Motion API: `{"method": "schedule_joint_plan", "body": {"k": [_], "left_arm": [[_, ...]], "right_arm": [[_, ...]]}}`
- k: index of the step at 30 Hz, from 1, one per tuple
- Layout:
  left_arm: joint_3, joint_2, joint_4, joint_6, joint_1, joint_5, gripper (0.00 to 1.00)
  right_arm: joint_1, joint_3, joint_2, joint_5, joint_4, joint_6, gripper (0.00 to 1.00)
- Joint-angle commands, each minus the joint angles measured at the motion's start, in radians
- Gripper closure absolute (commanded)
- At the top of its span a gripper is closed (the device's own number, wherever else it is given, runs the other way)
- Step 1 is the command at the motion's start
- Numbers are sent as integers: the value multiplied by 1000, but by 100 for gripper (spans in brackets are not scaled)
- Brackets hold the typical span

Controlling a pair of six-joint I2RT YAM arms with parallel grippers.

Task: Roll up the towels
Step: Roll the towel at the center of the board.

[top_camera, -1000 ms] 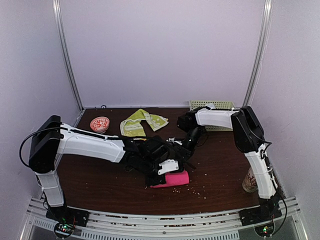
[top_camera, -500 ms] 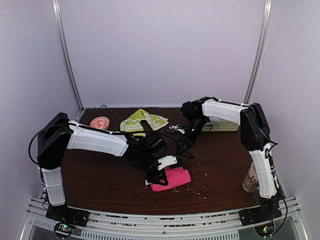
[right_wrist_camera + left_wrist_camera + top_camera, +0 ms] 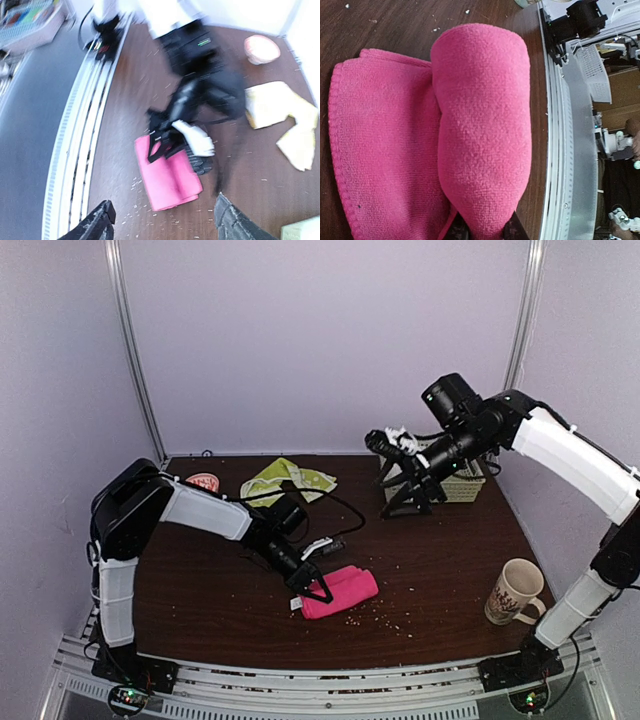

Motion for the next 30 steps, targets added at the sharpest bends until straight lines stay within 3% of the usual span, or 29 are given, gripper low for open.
{"method": "schedule_joint_plan", "body": {"k": [1,6,17,20,25,30], "left_arm": [[-11,108,-102,-43,20,44,90],[11,156,-156,-29,33,80,82],[20,169,-158,-42,38,74,83],[36,171,-174,-31,39,65,83],[49,93,-192,22,43,-46,70],[17,-73,-153,31,50,-247,59]], "right_arm": [[150,-162,32,247,35,-85,34],[280,-336,81,552,275,-10,36],[418,-515,217,753,610,-60,35],[427,-520,270,762,610,-77,42],[426,-481,345,707,486,-91,67],[413,-396,394,592,324,-72,74]]}}
